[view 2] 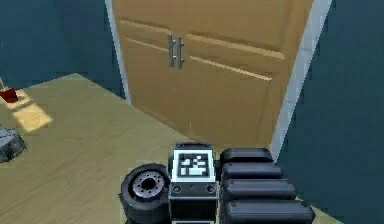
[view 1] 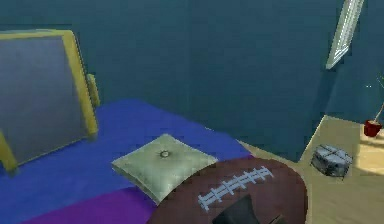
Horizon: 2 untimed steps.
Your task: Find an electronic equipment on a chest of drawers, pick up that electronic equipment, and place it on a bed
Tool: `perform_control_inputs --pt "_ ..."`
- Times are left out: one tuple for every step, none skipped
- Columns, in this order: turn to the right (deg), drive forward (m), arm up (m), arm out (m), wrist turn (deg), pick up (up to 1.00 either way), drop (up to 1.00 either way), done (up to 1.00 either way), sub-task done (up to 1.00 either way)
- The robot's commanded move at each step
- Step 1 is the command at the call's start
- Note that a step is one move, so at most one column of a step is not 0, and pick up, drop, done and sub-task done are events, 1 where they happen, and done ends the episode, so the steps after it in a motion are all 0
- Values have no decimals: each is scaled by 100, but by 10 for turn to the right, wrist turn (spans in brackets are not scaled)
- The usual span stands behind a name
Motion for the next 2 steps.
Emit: perform_control_inputs --pt "-450 0 0 0 0 0 0 0 0" --pt "-450 0 0 0 0 0 0 0 0"
